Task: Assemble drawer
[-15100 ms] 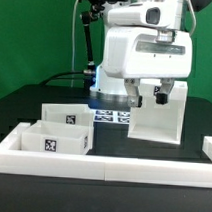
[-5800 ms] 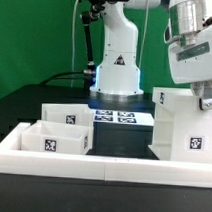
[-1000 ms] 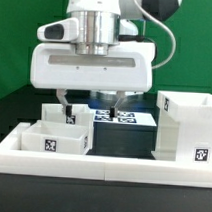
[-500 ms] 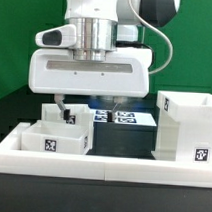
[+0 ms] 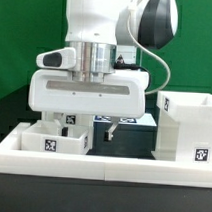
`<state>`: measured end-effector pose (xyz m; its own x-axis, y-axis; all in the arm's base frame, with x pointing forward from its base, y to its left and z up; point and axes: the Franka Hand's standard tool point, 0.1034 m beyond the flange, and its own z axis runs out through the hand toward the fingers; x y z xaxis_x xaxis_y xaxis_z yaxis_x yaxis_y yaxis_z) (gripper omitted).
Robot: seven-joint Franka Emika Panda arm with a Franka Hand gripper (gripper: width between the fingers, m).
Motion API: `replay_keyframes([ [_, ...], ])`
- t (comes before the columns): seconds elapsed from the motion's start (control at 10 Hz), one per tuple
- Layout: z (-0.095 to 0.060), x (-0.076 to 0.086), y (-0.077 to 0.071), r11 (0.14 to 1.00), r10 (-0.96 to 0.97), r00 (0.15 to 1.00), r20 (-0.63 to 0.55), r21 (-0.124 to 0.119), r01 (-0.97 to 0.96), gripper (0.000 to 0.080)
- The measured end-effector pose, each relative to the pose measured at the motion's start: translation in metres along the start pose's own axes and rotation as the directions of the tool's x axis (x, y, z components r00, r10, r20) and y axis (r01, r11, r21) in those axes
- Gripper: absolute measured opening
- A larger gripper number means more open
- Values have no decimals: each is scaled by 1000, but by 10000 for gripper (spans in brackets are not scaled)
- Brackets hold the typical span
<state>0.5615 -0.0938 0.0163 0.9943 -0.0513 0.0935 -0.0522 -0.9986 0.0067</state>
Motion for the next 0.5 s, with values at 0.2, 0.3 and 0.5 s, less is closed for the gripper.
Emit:
replay_keyframes([
  [0.2,8,-5,1,1000,1,1000,11,-2,-1,649],
  [0.3,9,-6,1,1000,1,1000,12,-3,-1,649],
  [0.5,10,-5,2,1000,1,1000,6,-6,-1,649],
])
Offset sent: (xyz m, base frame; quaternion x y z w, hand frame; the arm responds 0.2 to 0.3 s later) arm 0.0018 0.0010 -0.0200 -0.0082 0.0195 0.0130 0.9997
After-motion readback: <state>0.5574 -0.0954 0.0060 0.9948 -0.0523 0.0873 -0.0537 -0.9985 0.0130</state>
